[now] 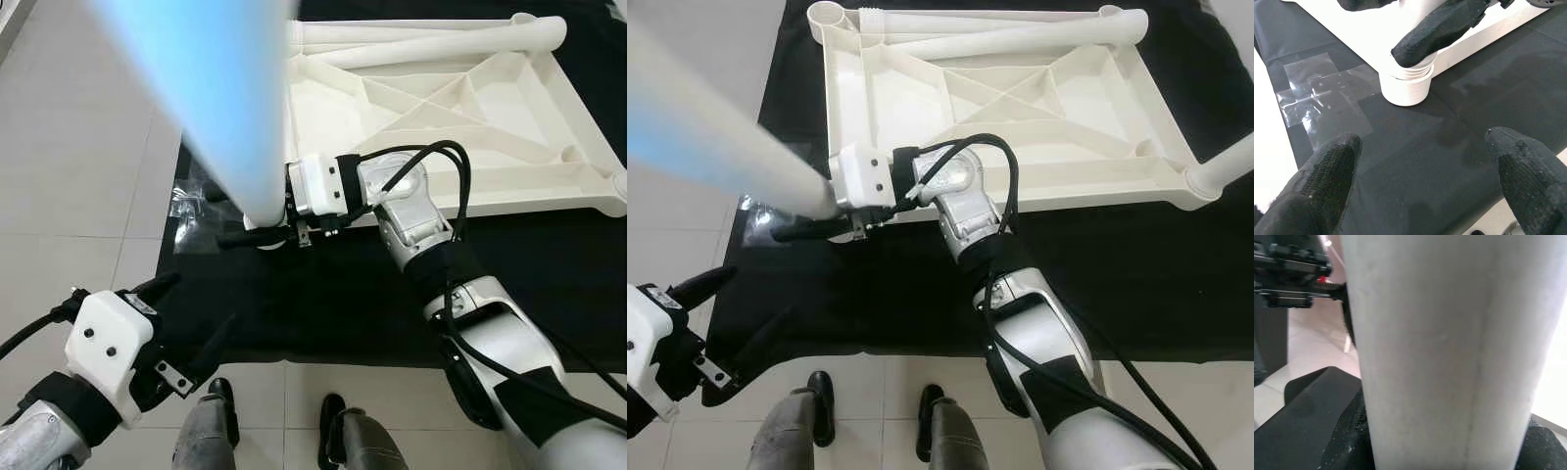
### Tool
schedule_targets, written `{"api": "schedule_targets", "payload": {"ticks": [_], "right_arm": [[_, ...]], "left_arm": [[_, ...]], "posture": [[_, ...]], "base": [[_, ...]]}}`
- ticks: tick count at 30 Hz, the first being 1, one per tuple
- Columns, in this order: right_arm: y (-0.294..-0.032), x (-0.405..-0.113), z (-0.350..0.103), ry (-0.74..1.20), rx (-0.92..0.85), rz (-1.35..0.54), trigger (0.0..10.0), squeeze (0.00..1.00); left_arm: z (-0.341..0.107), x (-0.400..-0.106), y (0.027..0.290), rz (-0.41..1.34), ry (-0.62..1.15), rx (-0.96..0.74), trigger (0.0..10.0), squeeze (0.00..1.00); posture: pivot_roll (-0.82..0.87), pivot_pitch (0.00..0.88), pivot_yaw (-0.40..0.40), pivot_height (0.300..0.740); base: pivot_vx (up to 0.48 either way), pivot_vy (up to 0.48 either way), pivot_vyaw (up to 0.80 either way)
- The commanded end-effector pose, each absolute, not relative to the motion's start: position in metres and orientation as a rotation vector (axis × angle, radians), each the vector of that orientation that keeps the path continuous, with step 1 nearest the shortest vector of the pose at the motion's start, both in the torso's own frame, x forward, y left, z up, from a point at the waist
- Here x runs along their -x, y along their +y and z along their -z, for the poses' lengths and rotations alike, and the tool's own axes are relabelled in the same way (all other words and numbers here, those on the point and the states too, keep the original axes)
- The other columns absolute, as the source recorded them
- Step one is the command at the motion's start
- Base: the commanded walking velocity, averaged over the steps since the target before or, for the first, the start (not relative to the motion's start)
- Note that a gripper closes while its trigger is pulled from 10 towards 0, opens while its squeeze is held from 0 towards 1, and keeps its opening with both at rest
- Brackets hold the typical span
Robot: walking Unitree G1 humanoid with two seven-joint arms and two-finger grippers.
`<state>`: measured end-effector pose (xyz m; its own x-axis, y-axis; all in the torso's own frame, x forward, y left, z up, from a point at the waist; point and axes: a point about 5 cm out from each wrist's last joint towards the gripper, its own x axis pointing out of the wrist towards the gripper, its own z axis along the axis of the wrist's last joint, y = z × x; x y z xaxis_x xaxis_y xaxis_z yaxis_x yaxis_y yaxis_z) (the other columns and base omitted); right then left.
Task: Building children table
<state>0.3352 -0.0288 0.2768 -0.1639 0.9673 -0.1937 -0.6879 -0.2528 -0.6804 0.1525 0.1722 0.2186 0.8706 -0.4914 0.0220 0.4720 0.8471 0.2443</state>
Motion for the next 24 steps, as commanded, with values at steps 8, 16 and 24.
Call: {"api": "schedule_targets", "payload": {"ticks": [8,16,24], "right_arm": [[-0.033,-0.351,-0.255,-0.241,0.59,-1.67,10.0,0.0],[-0.03,-0.363,-0.258,-0.125,0.418,-1.567,10.0,0.0],[-0.028,-0.37,-0.255,-0.118,0.224,-1.467,10.0,0.0]], "left_arm": [[-0.216,-0.152,0.171,0.525,-0.081,-0.195,10.0,0.0],[-0.216,-0.153,0.169,0.529,-0.087,-0.188,10.0,0.0],[-0.216,-0.154,0.169,0.529,-0.091,-0.186,10.0,0.0]], "posture": [[0.22,0.417,-0.121,0.74],[0.22,0.419,-0.124,0.74],[0.22,0.42,-0.125,0.74]], "base": [[0.0,0.0,0.0],[0.0,0.0,0.0],[0.0,0.0,0.0]]}}
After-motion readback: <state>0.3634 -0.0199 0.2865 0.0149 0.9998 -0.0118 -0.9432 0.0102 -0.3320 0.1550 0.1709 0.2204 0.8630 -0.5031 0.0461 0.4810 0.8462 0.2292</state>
